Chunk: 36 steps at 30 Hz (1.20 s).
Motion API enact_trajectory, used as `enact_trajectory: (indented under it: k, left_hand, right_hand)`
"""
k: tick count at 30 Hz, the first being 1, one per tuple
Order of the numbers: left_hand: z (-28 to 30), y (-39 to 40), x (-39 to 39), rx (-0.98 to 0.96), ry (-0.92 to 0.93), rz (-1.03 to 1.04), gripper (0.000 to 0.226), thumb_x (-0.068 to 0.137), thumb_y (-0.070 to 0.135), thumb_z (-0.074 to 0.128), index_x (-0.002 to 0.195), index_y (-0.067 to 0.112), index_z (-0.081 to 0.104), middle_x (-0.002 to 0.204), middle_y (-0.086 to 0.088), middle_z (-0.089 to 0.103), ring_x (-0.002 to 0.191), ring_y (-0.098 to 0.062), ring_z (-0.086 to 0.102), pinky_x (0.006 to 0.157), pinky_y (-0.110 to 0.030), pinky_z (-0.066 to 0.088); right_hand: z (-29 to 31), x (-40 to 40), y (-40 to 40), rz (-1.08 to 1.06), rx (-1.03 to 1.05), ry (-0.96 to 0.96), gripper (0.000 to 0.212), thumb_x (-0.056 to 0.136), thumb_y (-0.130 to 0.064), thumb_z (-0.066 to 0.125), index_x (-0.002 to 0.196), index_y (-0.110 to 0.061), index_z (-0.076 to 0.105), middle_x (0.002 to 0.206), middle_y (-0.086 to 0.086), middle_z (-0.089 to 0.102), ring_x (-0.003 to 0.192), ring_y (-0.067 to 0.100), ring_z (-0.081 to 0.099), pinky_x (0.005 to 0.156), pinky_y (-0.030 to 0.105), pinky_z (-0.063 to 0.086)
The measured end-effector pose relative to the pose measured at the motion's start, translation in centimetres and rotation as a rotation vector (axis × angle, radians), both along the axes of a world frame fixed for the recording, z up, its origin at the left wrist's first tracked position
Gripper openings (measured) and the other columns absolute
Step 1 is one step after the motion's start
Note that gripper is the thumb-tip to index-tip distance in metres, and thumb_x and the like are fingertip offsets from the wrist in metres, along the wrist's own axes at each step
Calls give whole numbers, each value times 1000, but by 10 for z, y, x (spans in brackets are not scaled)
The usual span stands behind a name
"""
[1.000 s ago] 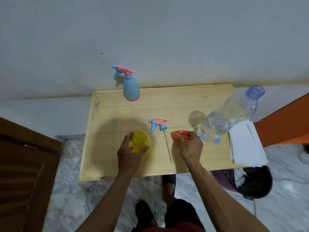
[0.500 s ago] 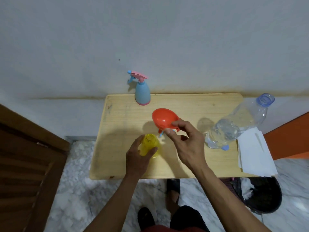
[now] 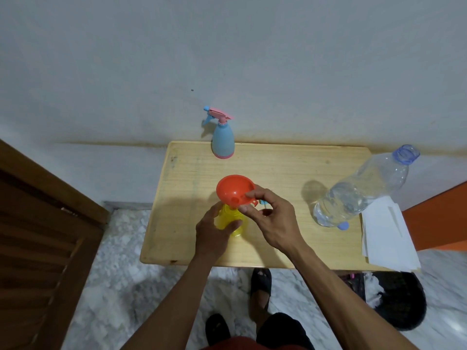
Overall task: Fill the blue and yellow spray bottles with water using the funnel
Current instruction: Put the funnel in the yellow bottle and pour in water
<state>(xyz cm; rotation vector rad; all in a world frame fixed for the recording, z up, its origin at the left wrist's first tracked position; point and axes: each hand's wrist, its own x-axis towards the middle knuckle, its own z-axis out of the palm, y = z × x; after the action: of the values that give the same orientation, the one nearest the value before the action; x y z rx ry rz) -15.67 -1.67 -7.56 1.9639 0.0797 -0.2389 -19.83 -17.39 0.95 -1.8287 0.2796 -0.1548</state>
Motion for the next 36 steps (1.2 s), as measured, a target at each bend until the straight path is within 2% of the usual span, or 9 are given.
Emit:
enact_trajectory:
  k: [4,7,10,15,23,30,33,36]
  left_hand:
    - [-2,2,2,43,6,-20,66,71,40,87,130,26,60,121,1,66,115,-14,59,91,-36,52]
    - [-1,4,1,47,7,-17,65,71,38,87,129,25,62,119,0,66,114,-14,59,89,-33,50]
    - [0,3,1,51,-2,-20,63,71,37,87,128,24,63,118,-1,68,112,-15,59,87,-31,48]
    - [-1,4,1,34,16,-26,63,70,41,87,127,28,63,119,0,68,114,-15,60,89,-33,49]
    - [0,4,1,65,17,-41,64,70,44,87,128,29,62,119,1,68,113,-14,60,86,-28,45]
    - [1,6,0,85,8,-60,65,71,47,85,129,32,60,121,2,68,115,-15,60,93,-40,51]
    - [4,7,0,85,4,-80,70,70,48,86,132,33,57,123,3,66,117,-15,58,88,-33,47]
    - [12,13,-3,80,8,-88,88,62,48,90,139,32,51,128,5,62,117,-9,54,87,-26,41]
  right_hand:
    - [-7,0,-2,45,-46,-11,25,82,-29,83,104,-26,73,125,-15,66,91,-8,61,73,21,53]
    - [-12,1,-3,56,-79,-5,29,82,-33,83,108,-26,73,121,-12,69,100,0,62,75,27,55]
    - [-13,0,-3,71,-79,-3,29,82,-32,83,110,-26,73,125,-12,68,106,-1,61,75,24,54]
    - [-13,-3,-5,81,-86,-17,30,83,-30,83,112,-27,72,124,-13,68,113,-1,59,75,26,56]
    - [-13,-4,-3,69,-71,-18,30,83,-32,83,111,-30,72,123,-12,68,111,-4,59,73,18,53]
    - [-11,-4,-2,56,-72,-25,33,83,-35,82,114,-30,71,123,-15,67,113,-2,59,75,16,53]
    - [-9,-6,-1,42,-70,-25,34,84,-38,80,116,-31,69,126,-17,66,113,1,61,76,21,56]
    - [-4,-8,-2,-5,-56,-35,33,86,-40,78,118,-36,66,127,-16,65,112,1,62,77,21,56]
